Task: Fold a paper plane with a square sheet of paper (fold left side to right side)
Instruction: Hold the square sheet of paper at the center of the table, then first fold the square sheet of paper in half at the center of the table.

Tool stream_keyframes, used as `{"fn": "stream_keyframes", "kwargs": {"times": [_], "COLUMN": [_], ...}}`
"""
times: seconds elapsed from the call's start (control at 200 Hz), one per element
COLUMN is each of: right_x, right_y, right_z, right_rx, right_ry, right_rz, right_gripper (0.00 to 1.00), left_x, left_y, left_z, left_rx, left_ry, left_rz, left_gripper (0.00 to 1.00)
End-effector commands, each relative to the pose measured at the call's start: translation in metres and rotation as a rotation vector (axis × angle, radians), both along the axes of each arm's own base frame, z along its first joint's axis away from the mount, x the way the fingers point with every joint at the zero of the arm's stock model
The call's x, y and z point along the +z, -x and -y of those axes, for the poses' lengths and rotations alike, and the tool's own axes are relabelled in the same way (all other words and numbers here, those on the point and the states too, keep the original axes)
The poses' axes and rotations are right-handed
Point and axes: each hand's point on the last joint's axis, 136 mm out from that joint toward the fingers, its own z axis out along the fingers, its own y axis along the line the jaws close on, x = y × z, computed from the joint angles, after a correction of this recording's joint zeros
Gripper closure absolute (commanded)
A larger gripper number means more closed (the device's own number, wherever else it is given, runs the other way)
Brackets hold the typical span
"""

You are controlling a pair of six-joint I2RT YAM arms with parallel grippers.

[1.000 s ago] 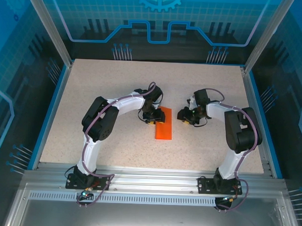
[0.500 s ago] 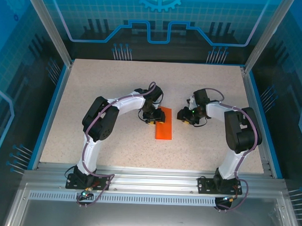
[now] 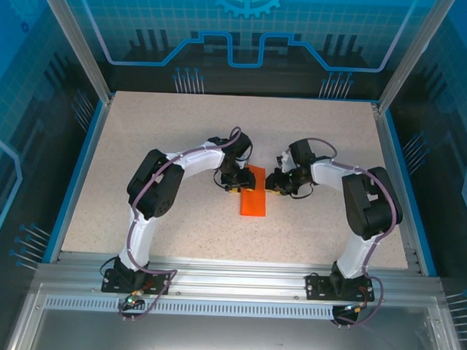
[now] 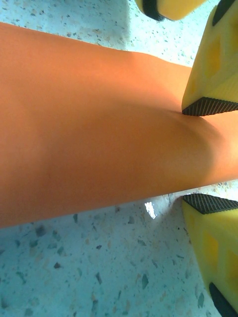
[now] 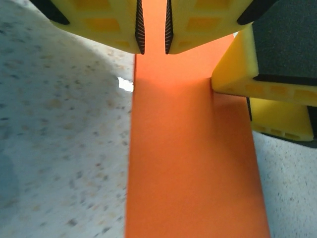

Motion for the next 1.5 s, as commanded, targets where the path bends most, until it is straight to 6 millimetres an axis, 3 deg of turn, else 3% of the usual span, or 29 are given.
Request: {"fn": "stream_keyframes", "kwargs": {"times": [0.0, 0.315, 0.535, 0.795, 1.02, 1.115, 1.255, 1.496], "right_x": [0.006, -0.019, -0.041, -0.059, -0.063, -0.064, -0.065, -0.065], "right_y": [0.002, 0.007, 0.016, 0.024, 0.025, 0.025, 0.024, 0.024], "right_z": [-0.014, -0.017, -0.001, 0.006, 0.008, 0.008, 0.008, 0.009], "right_rx": [0.024, 0.045, 0.039, 0.046, 0.044, 0.044, 0.043, 0.041], "right_ry": [-0.033, 0.016, 0.129, 0.176, 0.187, 0.191, 0.192, 0.194], "right_rz": [-0.007, -0.065, -0.127, -0.172, -0.179, -0.18, -0.18, -0.183], "right_gripper": [0.81, 0.84, 0.86, 0.86, 0.87, 0.87, 0.87, 0.87], "left_x": [-0.026, -0.026, -0.019, 0.023, 0.057, 0.068, 0.072, 0.048], "left_y": [0.008, 0.008, 0.007, -0.004, -0.004, 0.0, 0.007, 0.014], "left_z": [0.005, 0.005, 0.005, -0.002, -0.017, -0.008, 0.013, 0.034], "left_rx": [-0.039, -0.042, -0.041, -0.019, 0.006, -0.002, -0.038, -0.06], "left_ry": [-0.026, -0.025, -0.023, 0.0, 0.008, 0.08, 0.195, 0.265], "left_rz": [-0.029, -0.027, -0.013, 0.071, 0.136, 0.143, 0.109, 0.021], "left_gripper": [0.5, 0.5, 0.5, 0.47, 0.45, 0.48, 0.59, 0.68]}}
